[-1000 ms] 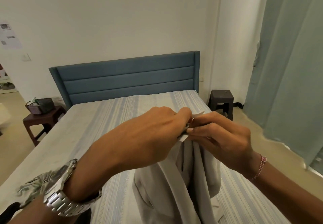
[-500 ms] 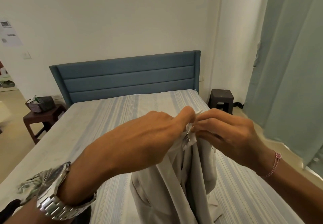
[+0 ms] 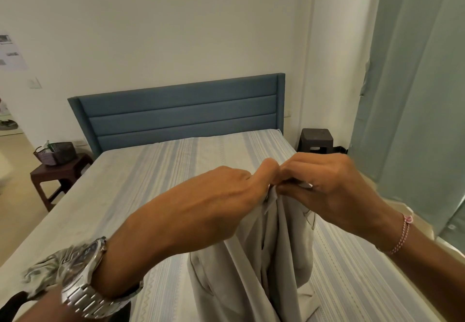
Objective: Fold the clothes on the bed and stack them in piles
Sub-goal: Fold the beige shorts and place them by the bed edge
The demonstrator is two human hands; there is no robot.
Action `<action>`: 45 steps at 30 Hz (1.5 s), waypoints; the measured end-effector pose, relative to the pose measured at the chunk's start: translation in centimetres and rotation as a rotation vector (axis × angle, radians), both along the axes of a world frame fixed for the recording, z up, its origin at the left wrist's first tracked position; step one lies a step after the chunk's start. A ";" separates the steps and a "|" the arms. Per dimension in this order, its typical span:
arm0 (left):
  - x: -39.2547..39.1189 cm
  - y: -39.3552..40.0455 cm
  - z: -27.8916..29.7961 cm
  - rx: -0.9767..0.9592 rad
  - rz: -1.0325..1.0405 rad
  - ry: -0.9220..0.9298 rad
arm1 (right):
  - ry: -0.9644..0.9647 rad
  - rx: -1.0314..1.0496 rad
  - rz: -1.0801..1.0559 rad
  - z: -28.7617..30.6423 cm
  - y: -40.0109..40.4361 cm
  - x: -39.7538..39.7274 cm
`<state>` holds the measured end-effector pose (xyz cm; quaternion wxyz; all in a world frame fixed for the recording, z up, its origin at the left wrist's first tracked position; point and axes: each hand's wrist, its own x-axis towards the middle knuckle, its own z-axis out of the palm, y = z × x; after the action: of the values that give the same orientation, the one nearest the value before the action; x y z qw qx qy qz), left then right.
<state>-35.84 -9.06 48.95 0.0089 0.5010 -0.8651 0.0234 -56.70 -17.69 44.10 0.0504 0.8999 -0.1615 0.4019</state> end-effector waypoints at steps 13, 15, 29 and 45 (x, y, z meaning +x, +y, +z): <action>1.7 -1.9 -1.1 -0.021 -0.073 0.340 | 0.011 0.173 -0.025 -0.8 -1.4 0.0; 2.1 -2.3 -1.7 -0.043 -0.100 0.370 | -0.006 0.251 -0.030 -1.4 -1.9 0.3; 6.2 -4.7 -3.8 0.042 -0.064 0.495 | 0.438 0.818 -0.014 -3.5 -6.1 -1.6; 14.2 -5.1 -7.4 0.617 0.137 0.600 | 0.615 0.507 -0.189 -0.5 -10.6 -2.7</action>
<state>-21.68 -14.15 41.60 0.1080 0.5213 -0.7554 -0.3821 -59.40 -28.29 43.55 -0.0902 0.9432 -0.3149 0.0552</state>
